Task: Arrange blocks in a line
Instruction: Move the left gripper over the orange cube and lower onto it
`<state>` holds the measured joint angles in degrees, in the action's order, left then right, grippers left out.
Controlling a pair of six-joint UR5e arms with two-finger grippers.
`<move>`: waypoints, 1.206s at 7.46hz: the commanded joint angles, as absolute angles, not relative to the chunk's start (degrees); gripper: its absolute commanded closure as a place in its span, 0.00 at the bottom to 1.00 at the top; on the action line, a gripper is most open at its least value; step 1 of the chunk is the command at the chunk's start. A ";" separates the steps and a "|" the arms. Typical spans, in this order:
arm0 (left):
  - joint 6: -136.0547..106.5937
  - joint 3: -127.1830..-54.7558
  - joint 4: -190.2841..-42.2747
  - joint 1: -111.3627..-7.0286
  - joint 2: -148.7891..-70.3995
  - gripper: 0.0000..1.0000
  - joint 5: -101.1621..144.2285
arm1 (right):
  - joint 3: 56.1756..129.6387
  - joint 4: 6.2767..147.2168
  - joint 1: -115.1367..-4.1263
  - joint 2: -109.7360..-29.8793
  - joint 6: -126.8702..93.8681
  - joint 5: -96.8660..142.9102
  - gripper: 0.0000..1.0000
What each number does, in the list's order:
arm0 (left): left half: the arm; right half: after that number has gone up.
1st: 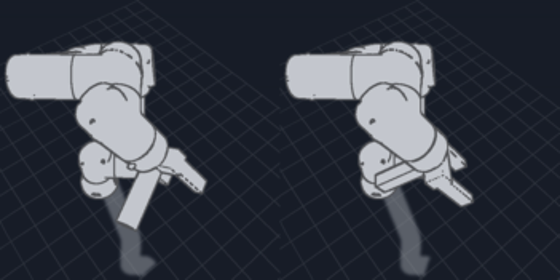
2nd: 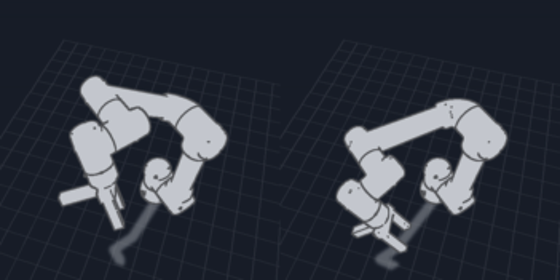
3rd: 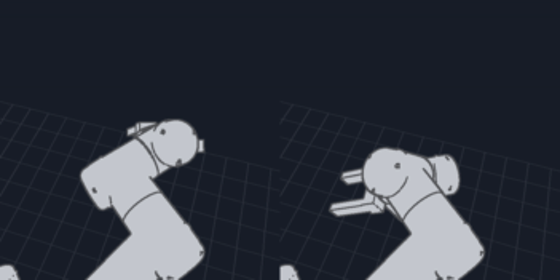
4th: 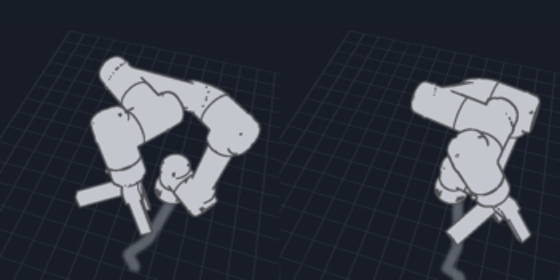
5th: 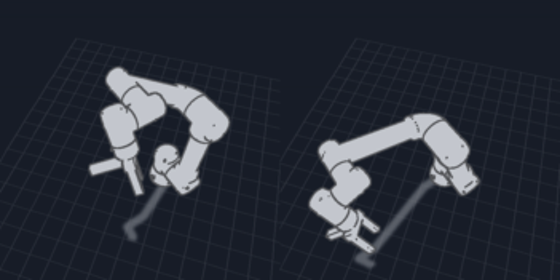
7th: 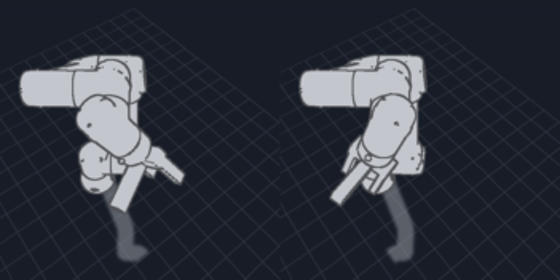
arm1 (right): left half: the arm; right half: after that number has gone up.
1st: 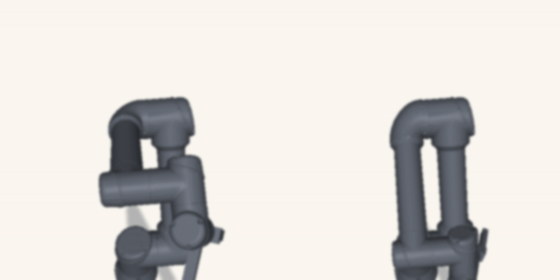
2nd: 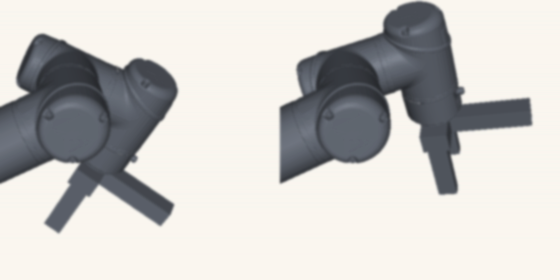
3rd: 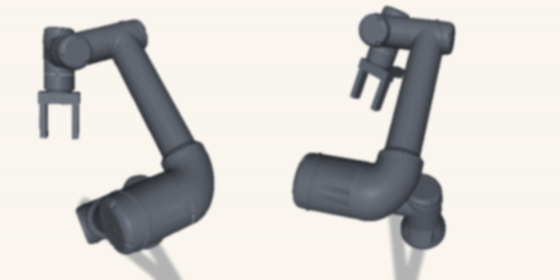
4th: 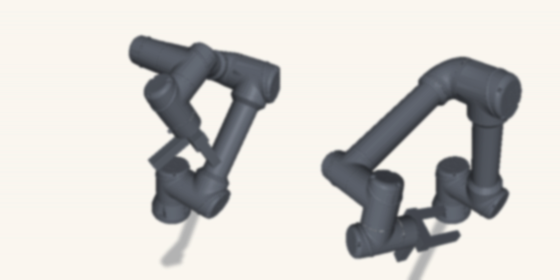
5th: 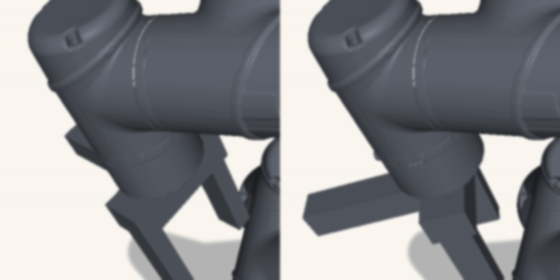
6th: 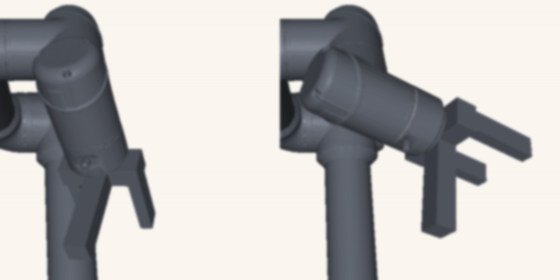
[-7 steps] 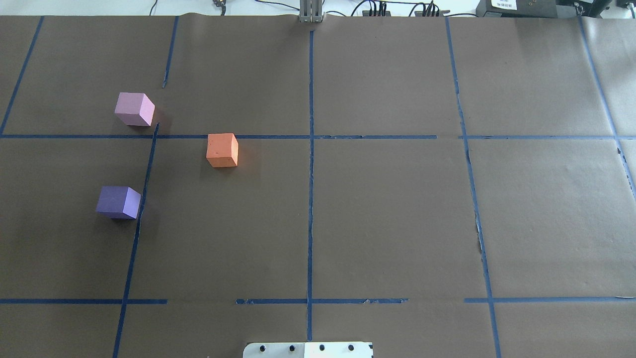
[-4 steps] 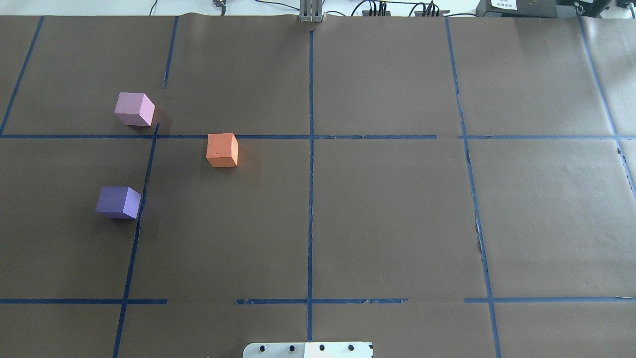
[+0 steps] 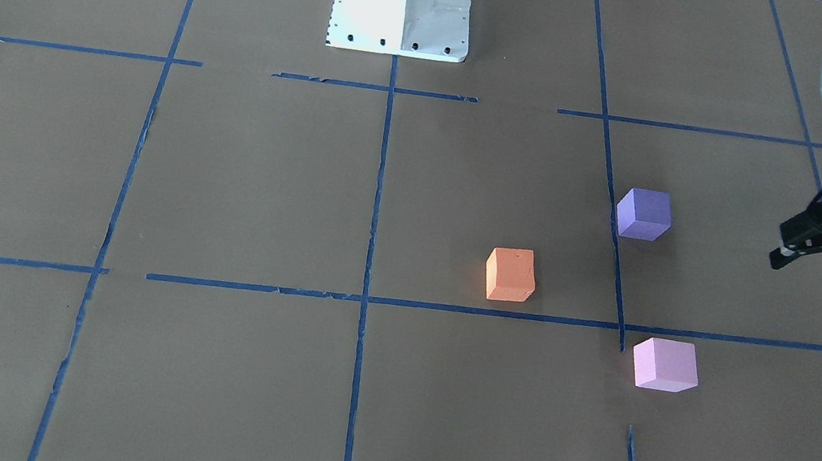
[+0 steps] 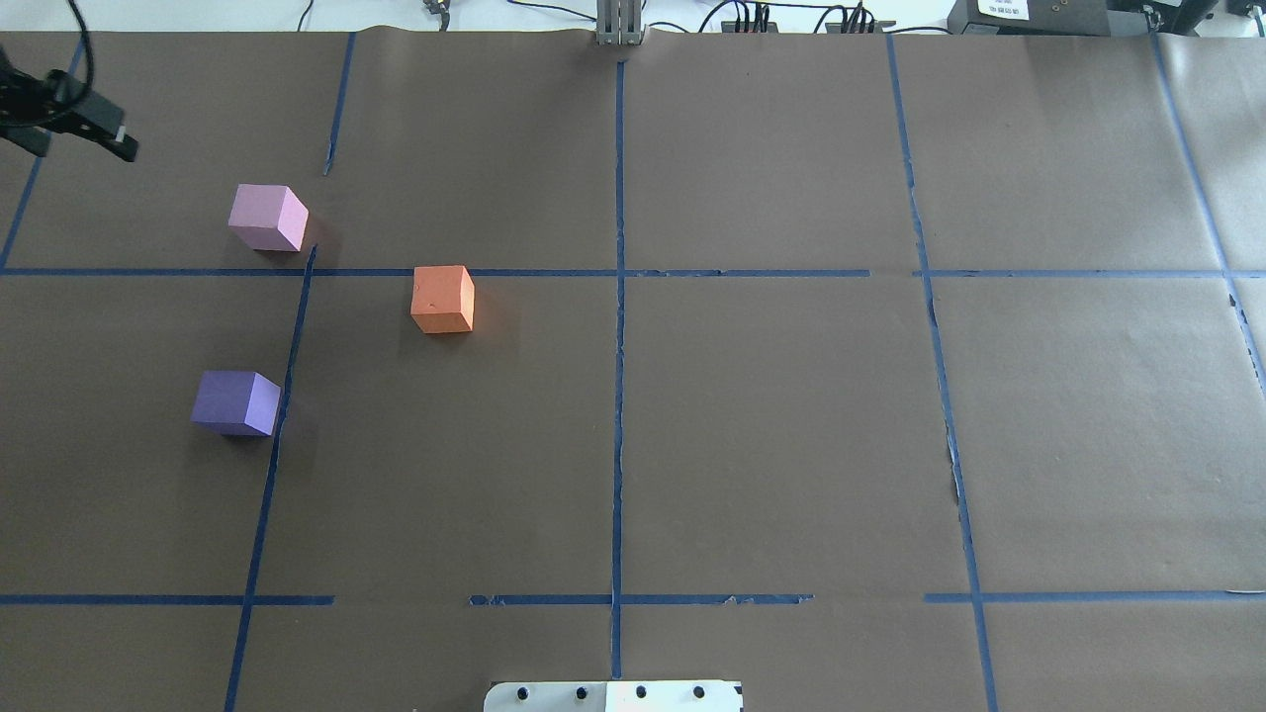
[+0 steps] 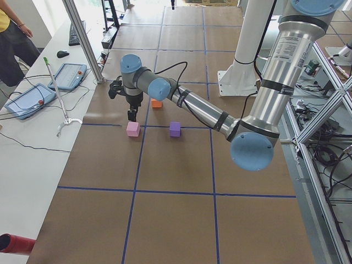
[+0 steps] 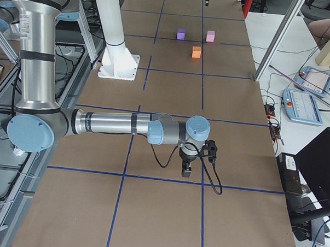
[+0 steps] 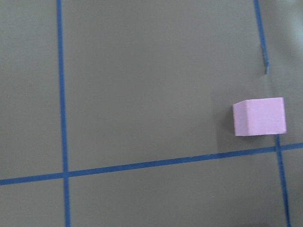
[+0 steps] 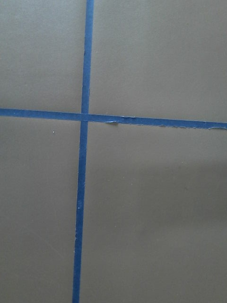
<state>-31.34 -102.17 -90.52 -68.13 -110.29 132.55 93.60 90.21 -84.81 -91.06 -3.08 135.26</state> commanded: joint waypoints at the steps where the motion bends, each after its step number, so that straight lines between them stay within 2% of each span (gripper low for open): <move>1: -41.90 -101.69 -92.18 -57.78 -116.09 0.00 126.86 | 93.60 90.26 -84.81 -91.05 -3.08 135.26 0.00; 5: -42.27 -99.94 -101.77 -51.79 -116.98 0.00 124.01 | 93.60 90.18 -84.81 -91.05 -3.08 135.26 0.00; 7: -48.92 -92.68 -102.04 -44.68 -122.05 0.00 121.23 | 93.60 90.18 -84.81 -91.05 -3.08 135.26 0.00; 9: -49.39 -89.05 -100.03 -43.16 -124.00 0.00 116.55 | 93.60 90.18 -84.81 -91.05 -3.08 135.26 0.00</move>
<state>-48.52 -91.57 -101.28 -44.66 -122.38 118.85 93.60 90.18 -84.81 -91.05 -3.08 135.26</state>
